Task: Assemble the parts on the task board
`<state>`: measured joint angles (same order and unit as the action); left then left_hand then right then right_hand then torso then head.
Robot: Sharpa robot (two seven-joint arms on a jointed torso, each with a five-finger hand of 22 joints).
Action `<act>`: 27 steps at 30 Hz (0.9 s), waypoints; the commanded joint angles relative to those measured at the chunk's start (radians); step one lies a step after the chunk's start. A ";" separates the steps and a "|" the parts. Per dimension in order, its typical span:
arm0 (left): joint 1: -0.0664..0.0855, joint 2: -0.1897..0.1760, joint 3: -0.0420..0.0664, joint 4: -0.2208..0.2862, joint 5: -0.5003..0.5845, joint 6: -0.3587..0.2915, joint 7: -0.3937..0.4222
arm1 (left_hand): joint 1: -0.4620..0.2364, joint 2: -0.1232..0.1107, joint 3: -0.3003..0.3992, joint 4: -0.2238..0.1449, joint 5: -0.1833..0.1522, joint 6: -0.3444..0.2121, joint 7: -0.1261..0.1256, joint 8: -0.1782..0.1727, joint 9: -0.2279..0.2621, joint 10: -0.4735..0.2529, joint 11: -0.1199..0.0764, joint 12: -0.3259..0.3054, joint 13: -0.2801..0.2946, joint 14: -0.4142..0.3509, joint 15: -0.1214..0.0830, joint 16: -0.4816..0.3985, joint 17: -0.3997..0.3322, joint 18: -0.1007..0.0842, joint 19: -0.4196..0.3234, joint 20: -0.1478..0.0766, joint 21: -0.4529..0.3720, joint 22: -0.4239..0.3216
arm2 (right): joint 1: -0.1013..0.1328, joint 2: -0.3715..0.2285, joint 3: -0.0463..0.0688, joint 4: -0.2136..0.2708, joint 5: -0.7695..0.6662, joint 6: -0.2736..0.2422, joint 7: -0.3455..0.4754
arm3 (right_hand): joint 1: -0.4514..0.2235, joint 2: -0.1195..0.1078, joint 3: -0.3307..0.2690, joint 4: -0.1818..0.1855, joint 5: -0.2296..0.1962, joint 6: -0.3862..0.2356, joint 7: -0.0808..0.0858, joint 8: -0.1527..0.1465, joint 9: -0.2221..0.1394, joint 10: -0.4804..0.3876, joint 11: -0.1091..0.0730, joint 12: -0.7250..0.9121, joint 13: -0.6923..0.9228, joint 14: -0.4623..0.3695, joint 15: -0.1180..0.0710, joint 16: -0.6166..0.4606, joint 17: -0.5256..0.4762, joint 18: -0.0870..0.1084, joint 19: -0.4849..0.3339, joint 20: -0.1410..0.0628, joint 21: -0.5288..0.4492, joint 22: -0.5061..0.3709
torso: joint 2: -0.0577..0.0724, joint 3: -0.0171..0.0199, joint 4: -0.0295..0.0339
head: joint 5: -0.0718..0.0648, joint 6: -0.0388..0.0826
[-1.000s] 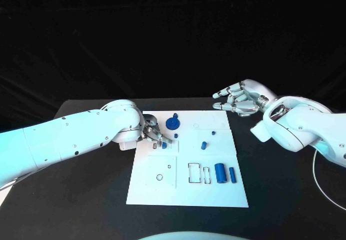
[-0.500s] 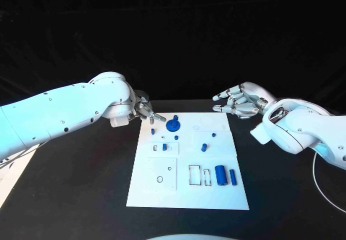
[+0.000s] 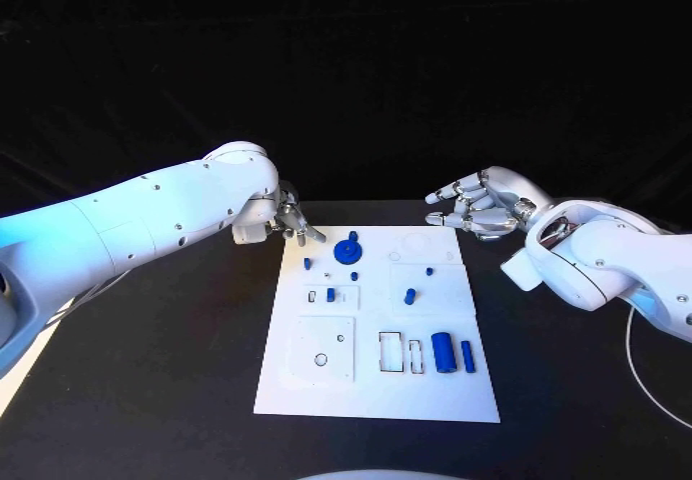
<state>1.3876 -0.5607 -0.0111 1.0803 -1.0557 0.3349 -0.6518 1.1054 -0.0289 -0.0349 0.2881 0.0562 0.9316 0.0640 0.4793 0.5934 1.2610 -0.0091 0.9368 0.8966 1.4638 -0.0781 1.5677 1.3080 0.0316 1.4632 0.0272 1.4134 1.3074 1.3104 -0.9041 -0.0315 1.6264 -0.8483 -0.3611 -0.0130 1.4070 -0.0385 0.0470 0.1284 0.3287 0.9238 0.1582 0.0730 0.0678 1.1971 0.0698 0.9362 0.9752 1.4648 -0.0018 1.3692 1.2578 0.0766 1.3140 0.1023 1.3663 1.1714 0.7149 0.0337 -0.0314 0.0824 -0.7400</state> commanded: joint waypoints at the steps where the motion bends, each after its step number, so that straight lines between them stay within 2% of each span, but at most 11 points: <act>1: -0.005 0.015 -0.003 -0.029 -0.007 0.077 0.015 | 0.013 0.004 -0.008 0.000 0.000 0.012 -0.002 -0.003 -0.003 0.000 -0.001 0.009 0.003 0.107 0.005 0.003 0.263 0.010 0.046 0.006 0.009 0.098 | -0.001 0.001 0.000 0.000 -0.002 0.014 0.010 | -0.007 -0.001 0.000 0.001 -0.002 0.009 0.000 0.005 0.001 0.002 -0.003 0.006 0.001 0.041 -0.007 -0.003 0.001 0.012 -0.008 -0.001 -0.006 0.000 | 0.001 0.0000 -0.0018 | 0.002 -0.001; 9: -0.013 0.030 -0.012 -0.065 -0.007 0.111 0.020 | 0.017 0.014 -0.013 0.001 0.001 0.021 -0.004 -0.001 -0.007 0.003 -0.003 0.014 0.005 0.107 0.003 0.003 0.263 0.009 0.047 0.006 0.012 0.101 | -0.001 0.003 0.000 0.000 -0.002 0.013 0.010 | -0.006 0.000 0.000 0.001 0.002 0.008 0.000 0.004 0.001 0.002 -0.003 0.006 0.001 0.042 -0.007 -0.004 0.001 0.012 -0.008 -0.001 -0.006 0.000 | 0.001 0.0000 -0.0008 | 0.005 -0.004; 19: -0.029 0.035 -0.014 -0.080 0.002 0.120 0.026 | 0.022 0.027 -0.016 0.000 0.003 0.027 -0.006 0.001 -0.011 0.005 -0.005 0.016 0.004 0.107 0.002 0.003 0.263 0.009 0.048 0.005 0.014 0.105 | -0.001 0.004 0.000 -0.001 -0.002 0.014 0.010 | -0.006 0.000 0.000 0.001 0.002 0.008 0.000 0.004 0.001 0.002 -0.003 0.006 0.001 0.042 -0.007 -0.004 0.001 0.012 -0.008 -0.001 -0.006 0.000 | 0.000 0.0007 -0.0015 | 0.006 -0.008; 27: -0.034 0.034 -0.014 -0.079 0.012 0.102 0.039 | 0.034 0.041 -0.017 -0.002 0.008 0.032 -0.008 0.003 -0.014 0.007 -0.007 0.020 0.006 0.107 0.001 0.003 0.263 0.008 0.050 0.004 0.016 0.107 | -0.001 0.007 0.000 -0.003 -0.002 0.016 0.010 | -0.005 0.001 0.001 0.001 0.006 0.009 0.000 0.004 0.001 0.003 -0.003 0.008 0.001 0.042 -0.007 -0.003 0.001 0.012 -0.008 -0.001 -0.007 0.000 | 0.000 0.0010 -0.0019 | 0.006 -0.007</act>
<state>1.3544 -0.5281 -0.0254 1.0008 -1.0539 0.4284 -0.6329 1.1374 0.0031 -0.0452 0.2850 0.0610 0.9577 0.0548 0.4793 0.5813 1.2647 -0.0127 0.9552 0.9013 1.4638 -0.0782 1.5677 1.3077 0.0317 1.4632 0.0271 1.4252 1.3073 1.3096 -0.8990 -0.0316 1.6237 -0.8476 -0.3589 -0.0121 1.4070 -0.0385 0.0470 0.1284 0.3287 0.9238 0.1582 0.0731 0.0677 1.1972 0.0698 0.9403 0.9756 1.4647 -0.0018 1.3692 1.2579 0.0766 1.3141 0.1023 1.3663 1.1715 0.7145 0.0347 -0.0328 0.0884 -0.7476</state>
